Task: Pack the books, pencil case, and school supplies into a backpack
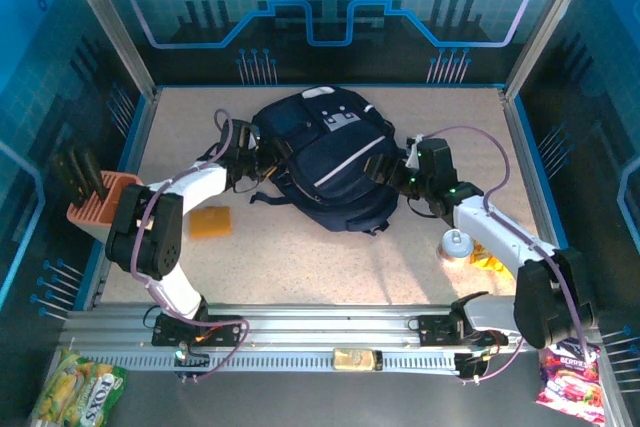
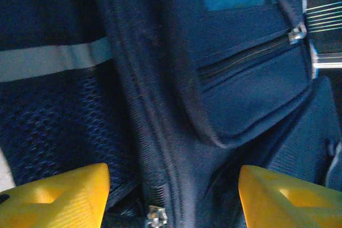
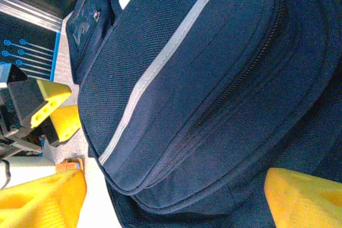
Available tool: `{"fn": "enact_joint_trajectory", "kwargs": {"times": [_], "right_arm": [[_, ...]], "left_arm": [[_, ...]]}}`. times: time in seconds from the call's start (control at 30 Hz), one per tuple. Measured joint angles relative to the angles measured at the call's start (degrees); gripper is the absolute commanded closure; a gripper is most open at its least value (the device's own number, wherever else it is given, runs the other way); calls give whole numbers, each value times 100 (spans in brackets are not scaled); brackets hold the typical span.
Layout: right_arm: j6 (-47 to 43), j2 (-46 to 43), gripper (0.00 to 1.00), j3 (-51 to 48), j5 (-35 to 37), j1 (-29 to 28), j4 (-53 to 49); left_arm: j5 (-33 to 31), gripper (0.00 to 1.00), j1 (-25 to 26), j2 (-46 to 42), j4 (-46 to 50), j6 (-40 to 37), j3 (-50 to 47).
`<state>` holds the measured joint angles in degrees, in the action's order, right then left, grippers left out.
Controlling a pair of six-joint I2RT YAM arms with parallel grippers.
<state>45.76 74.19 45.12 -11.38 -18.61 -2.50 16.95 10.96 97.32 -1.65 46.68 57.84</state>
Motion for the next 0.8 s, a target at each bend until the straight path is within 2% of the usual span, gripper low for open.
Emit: {"fn": "enact_joint_trajectory", "kwargs": {"times": [0.13,0.63,0.8], "right_arm": [[72,203,15,-2,-170,-24,101],[317,901,18,190,-680,-101,507],[378,1314,20,448,-835,-122,656]], "left_arm": [[76,39,2,4,-107,2,20],[240,37,-15,562,-149,184,407],[494,52,-37,734,-216,297,573]]}}
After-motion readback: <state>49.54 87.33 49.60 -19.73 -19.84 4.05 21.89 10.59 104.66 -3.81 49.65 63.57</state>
